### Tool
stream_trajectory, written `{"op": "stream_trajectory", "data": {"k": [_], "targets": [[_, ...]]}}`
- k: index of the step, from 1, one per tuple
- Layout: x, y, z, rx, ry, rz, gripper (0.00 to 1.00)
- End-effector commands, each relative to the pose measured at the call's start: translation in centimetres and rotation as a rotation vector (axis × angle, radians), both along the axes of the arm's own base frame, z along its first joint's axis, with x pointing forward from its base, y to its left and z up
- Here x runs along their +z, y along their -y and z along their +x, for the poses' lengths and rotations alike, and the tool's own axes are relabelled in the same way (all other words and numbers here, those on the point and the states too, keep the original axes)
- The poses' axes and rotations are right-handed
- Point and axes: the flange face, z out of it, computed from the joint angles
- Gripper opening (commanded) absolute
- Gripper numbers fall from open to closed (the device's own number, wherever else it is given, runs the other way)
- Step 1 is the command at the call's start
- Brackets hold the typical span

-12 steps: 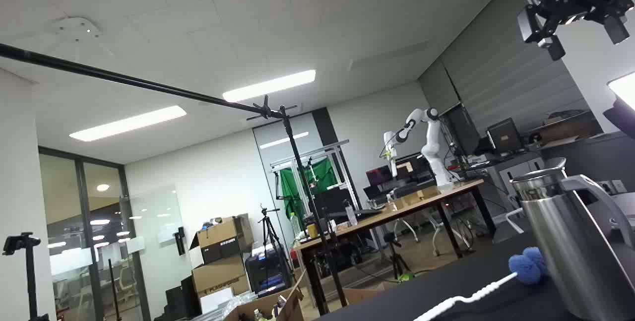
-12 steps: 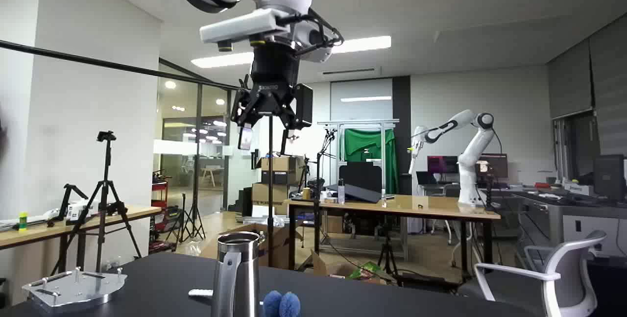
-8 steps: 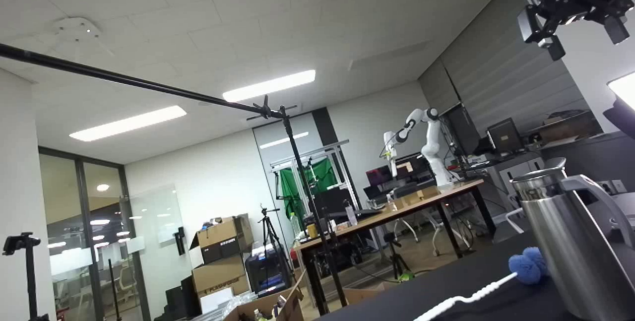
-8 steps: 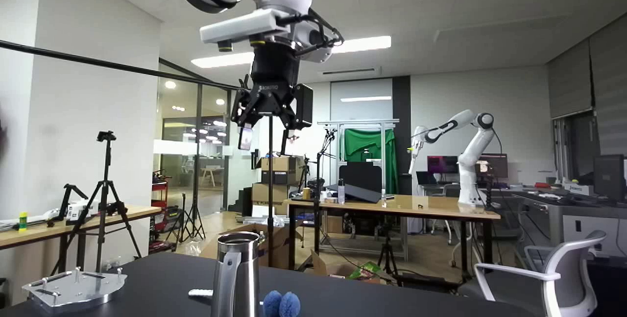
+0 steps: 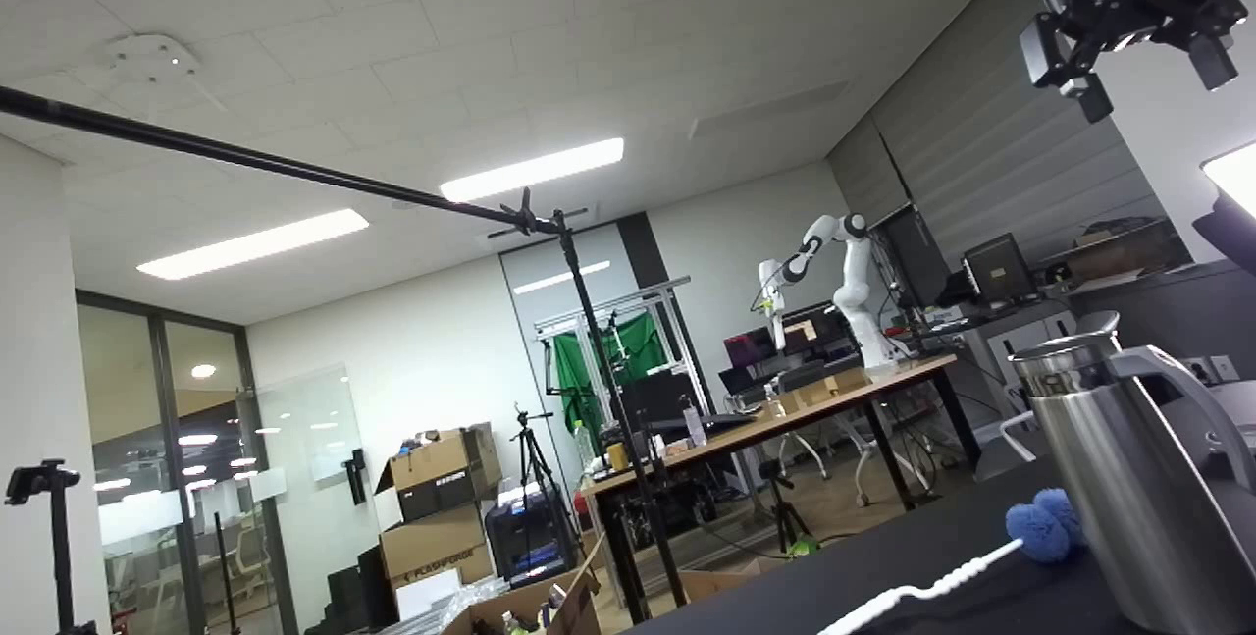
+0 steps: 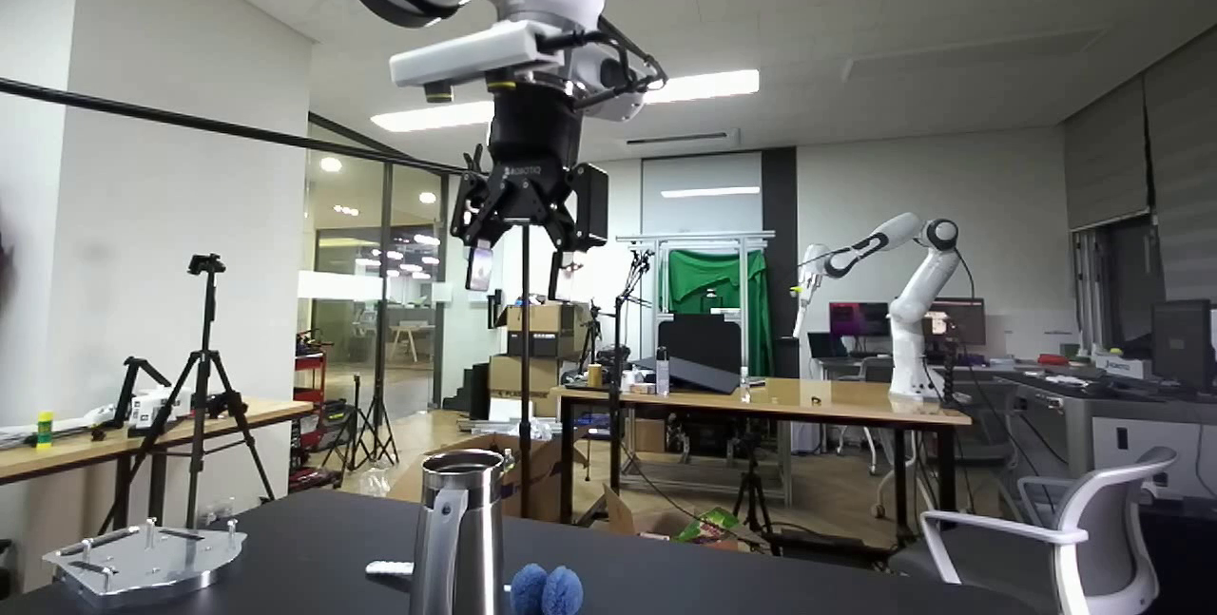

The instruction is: Put the flask inside the flask and use it to scrub the inside

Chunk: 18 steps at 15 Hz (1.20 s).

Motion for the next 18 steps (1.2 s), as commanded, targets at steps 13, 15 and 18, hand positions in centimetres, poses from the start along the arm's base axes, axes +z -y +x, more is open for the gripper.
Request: {"op": "stream_trajectory", "data": {"k": [13, 15, 18], "targets": [[-6.3, -21.3, 15.8, -0.618, -0.09, -0.044, 1.0], [-7.5, -25.9, 15.5, -0.7, -0.132, -0.03, 1.0], [-8.6, -27.3, 14.7, -0.671, -0.127, -0.024, 1.0]]}}
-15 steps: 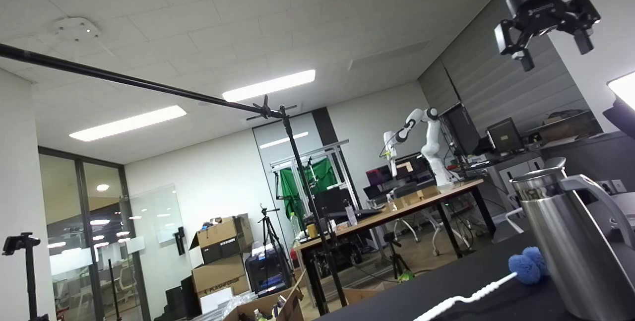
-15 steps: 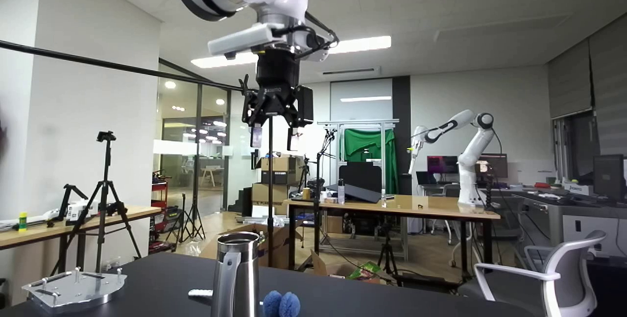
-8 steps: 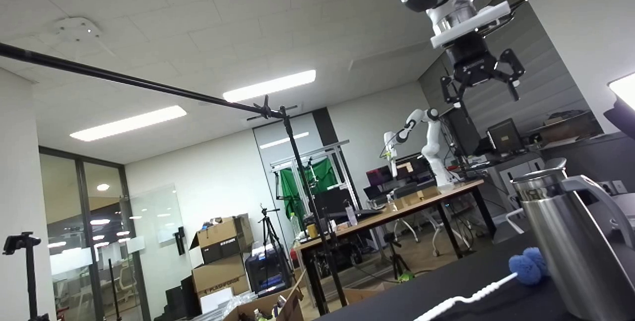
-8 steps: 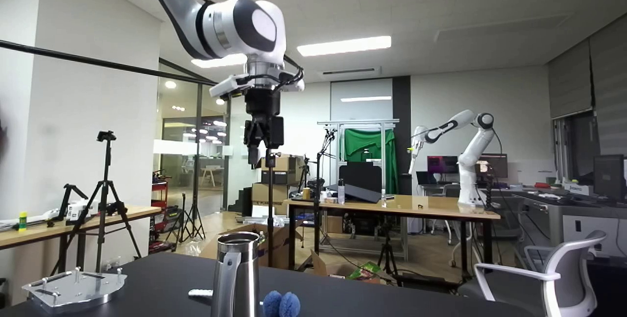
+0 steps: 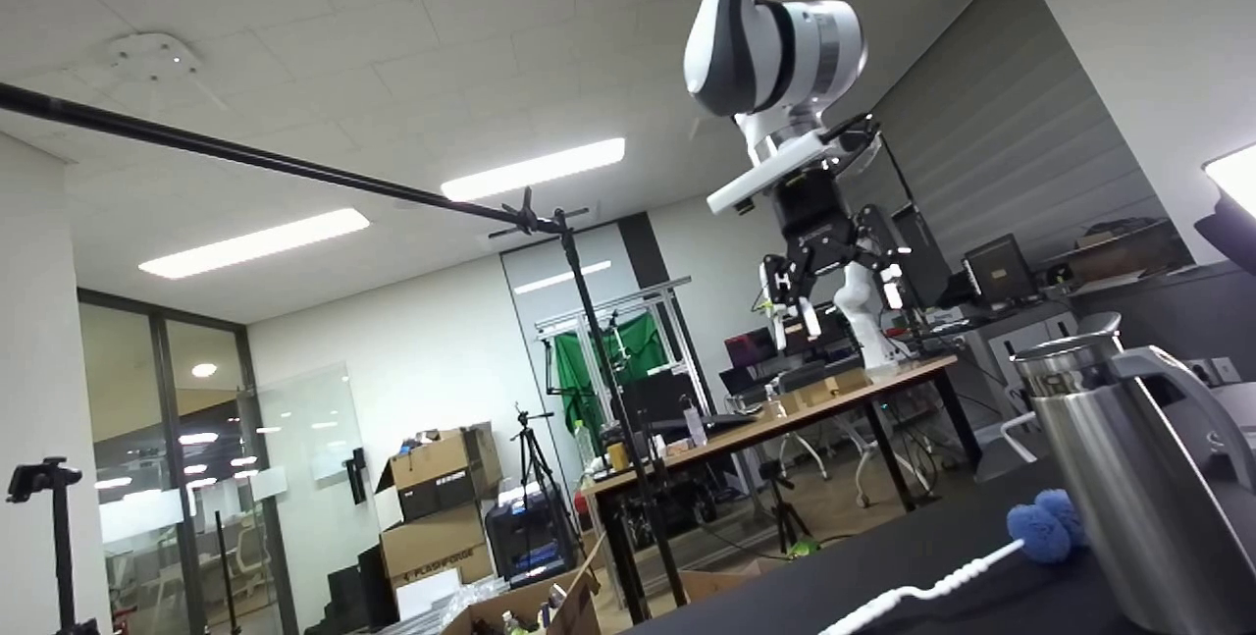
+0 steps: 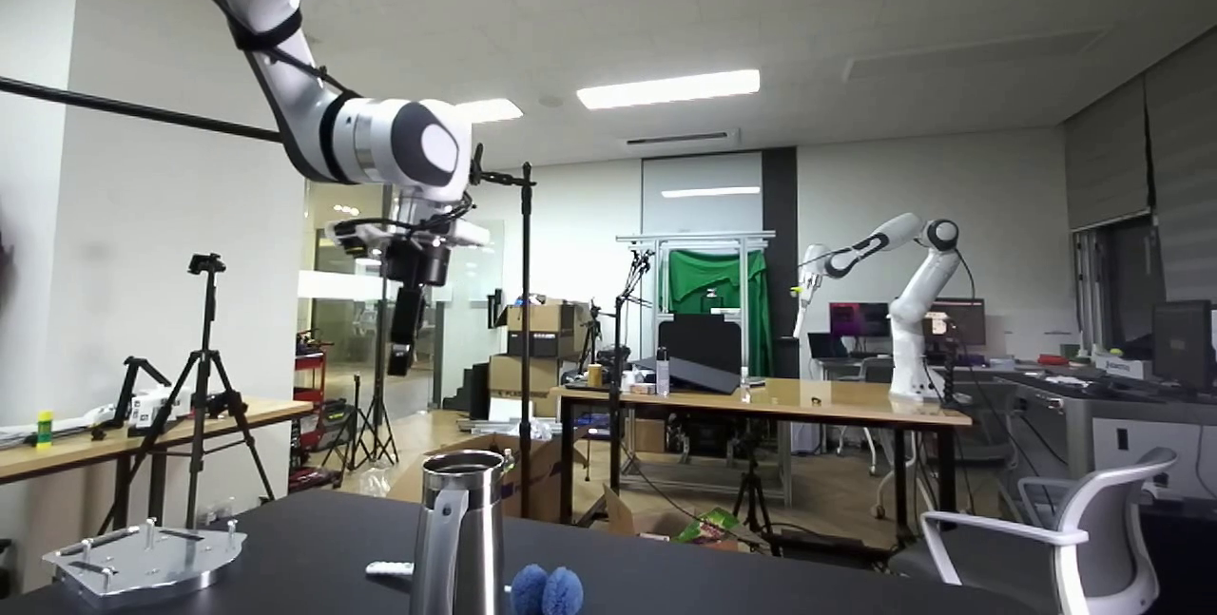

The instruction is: Put the flask inside the flask and use it to scrub the inside

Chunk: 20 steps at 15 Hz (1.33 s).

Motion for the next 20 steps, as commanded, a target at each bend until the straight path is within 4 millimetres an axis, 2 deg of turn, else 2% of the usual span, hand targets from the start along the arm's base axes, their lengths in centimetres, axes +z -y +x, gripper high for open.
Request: {"op": "stream_trajectory", "data": {"k": [1, 2, 6, 9, 13, 15, 20], "targets": [[-0.2, -1.1, -0.1, -0.01, -0.007, 0.001, 1.0], [-0.3, -1.5, -0.1, -0.016, -0.011, 0.002, 1.0], [-0.1, -0.5, 0.3, -0.039, -0.016, 0.006, 1.0], [0.0, -0.5, 0.4, -0.04, -0.015, 0.007, 1.0], [-0.9, -2.0, 2.8, -0.276, 0.064, 0.029, 1.0], [-2.2, -2.8, 4.2, -0.362, 0.09, 0.07, 1.0], [-7.7, -4.2, 7.6, -0.544, 0.223, 0.088, 1.0]]}}
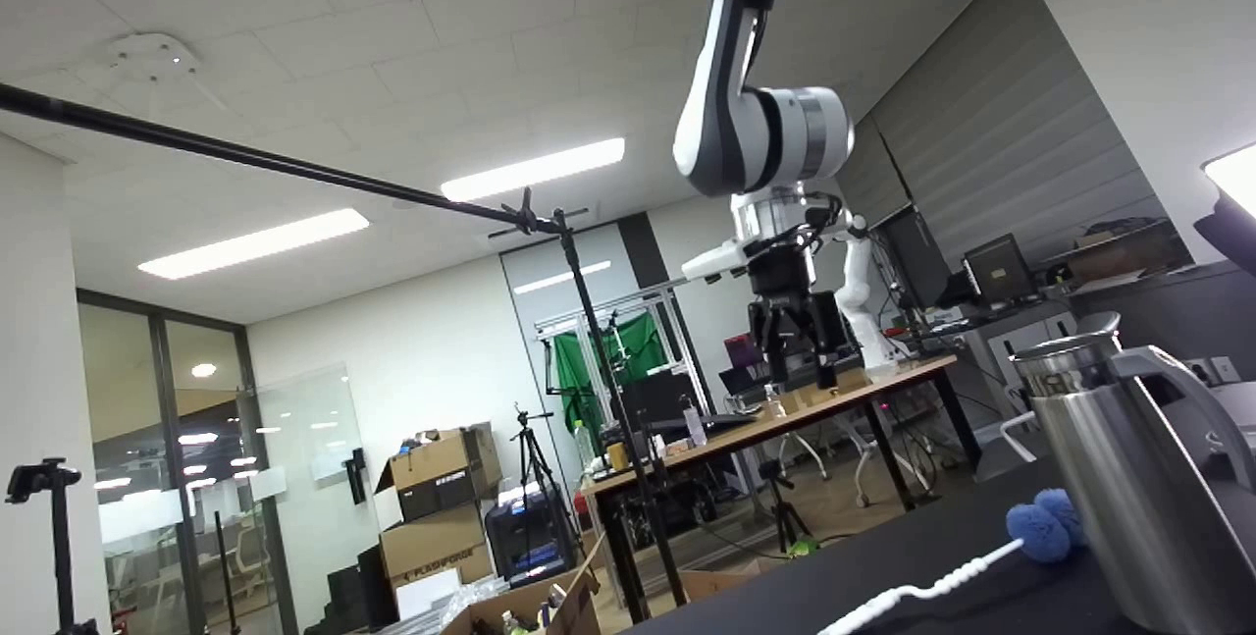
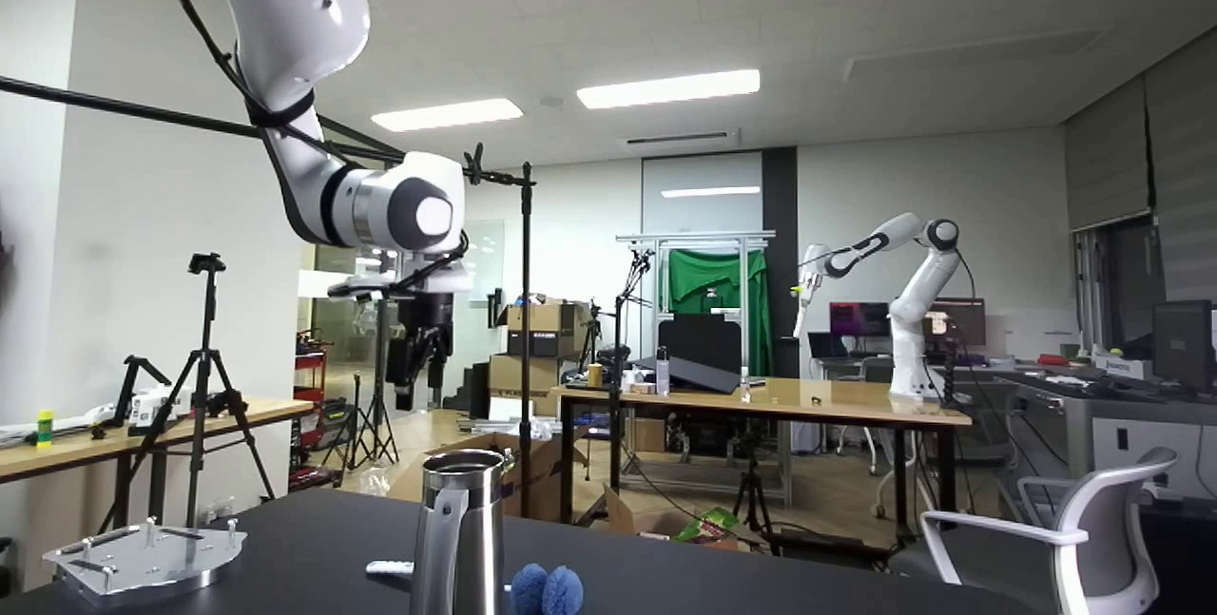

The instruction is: Put the flask inside the flask and use it to scrub the inside

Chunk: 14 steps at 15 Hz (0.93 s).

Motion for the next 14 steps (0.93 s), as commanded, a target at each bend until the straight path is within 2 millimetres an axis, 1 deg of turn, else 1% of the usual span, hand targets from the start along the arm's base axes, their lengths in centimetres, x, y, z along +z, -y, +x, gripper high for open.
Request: {"op": "stream_trajectory", "data": {"k": [1, 4, 8, 11, 14], "targets": [[-3.8, -1.2, 3.0, -0.113, 0.069, -0.018, 1.0], [-7.4, -2.4, 3.8, -0.095, 0.075, -0.084, 1.0], [-12.1, -3.8, 2.8, -0.018, -0.014, -0.164, 1.0], [-15.2, -4.2, 2.1, -0.002, -0.066, -0.207, 1.0], [-18.2, -4.2, 2.0, -0.001, -0.089, -0.235, 1.0]]}}
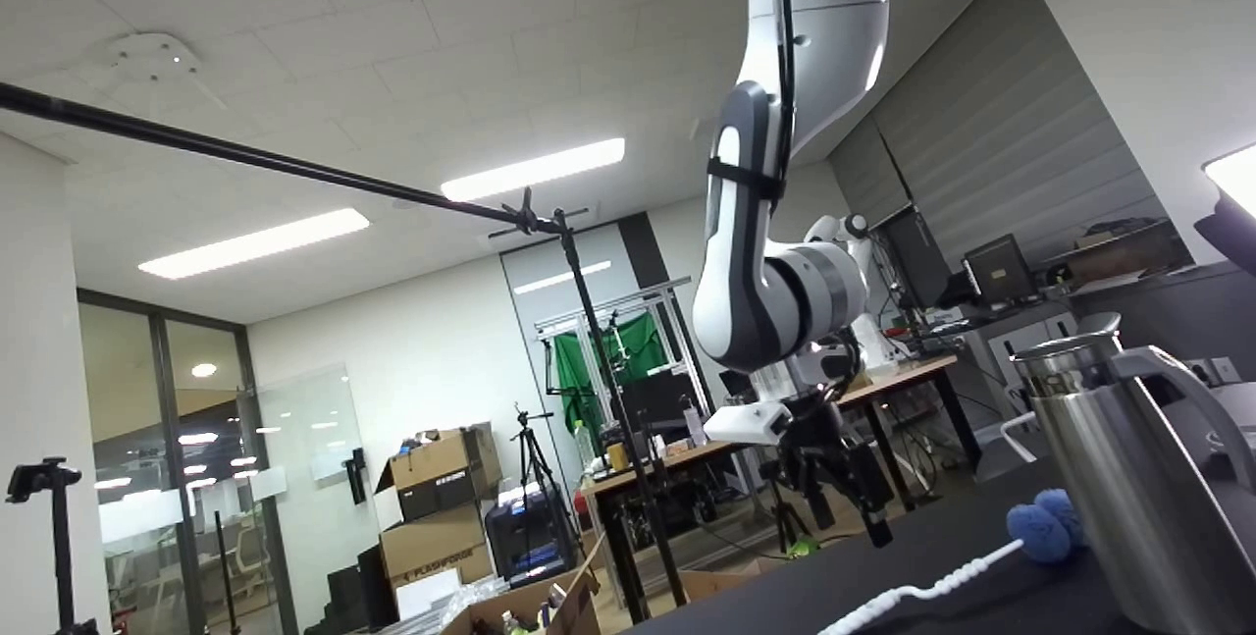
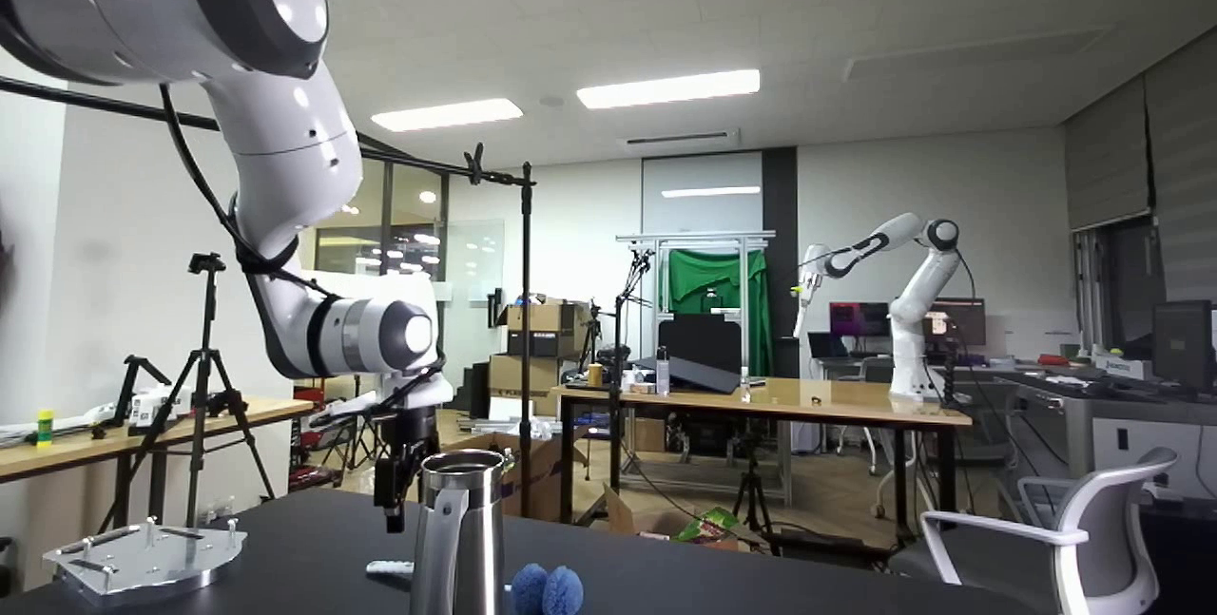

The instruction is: Put the flask inside the flask and use it to scrub the inside

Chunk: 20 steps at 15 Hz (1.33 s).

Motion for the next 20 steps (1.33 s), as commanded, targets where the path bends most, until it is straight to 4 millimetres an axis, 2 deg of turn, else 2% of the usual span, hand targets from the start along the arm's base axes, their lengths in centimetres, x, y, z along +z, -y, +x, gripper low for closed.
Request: {"op": "stream_trajectory", "data": {"k": [1, 6, 12, 13, 14, 17, 20], "targets": [[-2.7, -0.1, 0.8, -0.022, -0.023, -0.051, 1.0], [-5.4, -0.8, 1.6, 0.018, -0.05, -0.073, 1.0], [-7.1, -2.5, 2.0, 0.044, -0.038, -0.074, 1.0], [-7.4, -2.7, 1.9, 0.042, -0.043, -0.078, 0.75], [-7.6, -2.8, 1.9, 0.037, -0.045, -0.082, 0.74], [-7.8, -3.3, 1.9, 0.036, -0.052, -0.083, 0.53], [-7.1, -3.6, 2.2, 0.055, -0.048, -0.08, 0.33]]}}
